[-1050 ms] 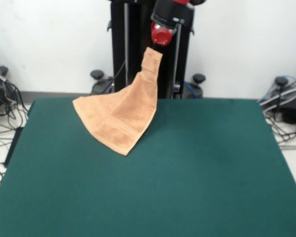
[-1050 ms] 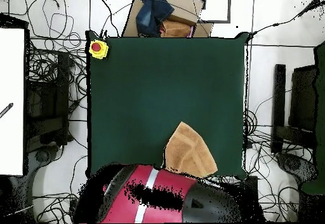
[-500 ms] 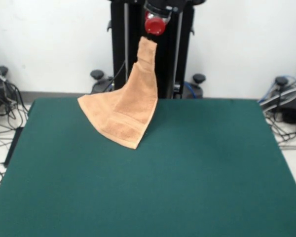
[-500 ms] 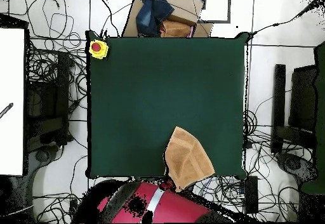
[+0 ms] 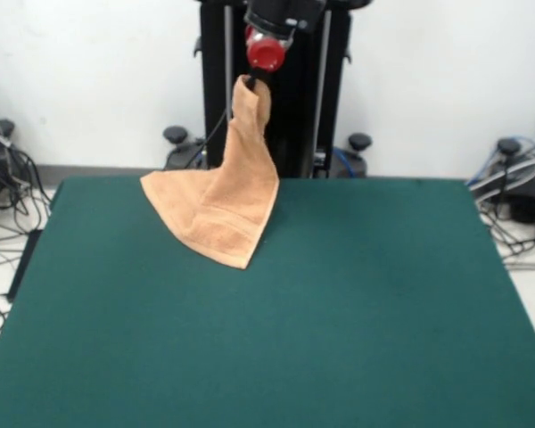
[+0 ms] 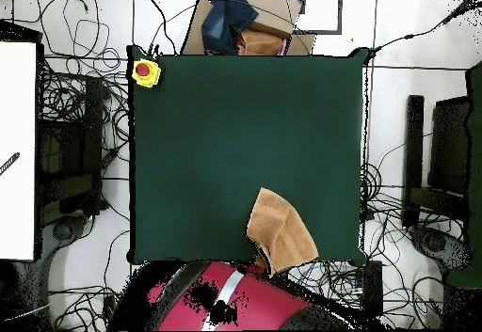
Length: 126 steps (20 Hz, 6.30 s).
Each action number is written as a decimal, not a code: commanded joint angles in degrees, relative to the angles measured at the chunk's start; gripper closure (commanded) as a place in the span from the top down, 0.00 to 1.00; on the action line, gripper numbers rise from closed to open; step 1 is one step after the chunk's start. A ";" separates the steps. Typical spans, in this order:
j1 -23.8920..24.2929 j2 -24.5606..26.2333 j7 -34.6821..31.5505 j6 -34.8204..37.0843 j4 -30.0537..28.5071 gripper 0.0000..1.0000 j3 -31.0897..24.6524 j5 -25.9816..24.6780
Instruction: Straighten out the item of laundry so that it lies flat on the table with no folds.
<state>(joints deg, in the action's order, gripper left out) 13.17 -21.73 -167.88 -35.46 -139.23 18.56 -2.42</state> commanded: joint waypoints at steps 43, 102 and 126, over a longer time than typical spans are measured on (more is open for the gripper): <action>-9.63 2.94 2.15 2.70 11.52 1.00 12.94 -8.86; -8.37 -10.42 6.72 38.17 30.45 1.00 0.94 -39.75; -20.03 6.04 4.59 25.20 47.09 1.00 11.80 -47.82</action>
<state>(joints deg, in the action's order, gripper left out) -7.05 -18.44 -167.54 -6.39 -97.17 33.09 -48.60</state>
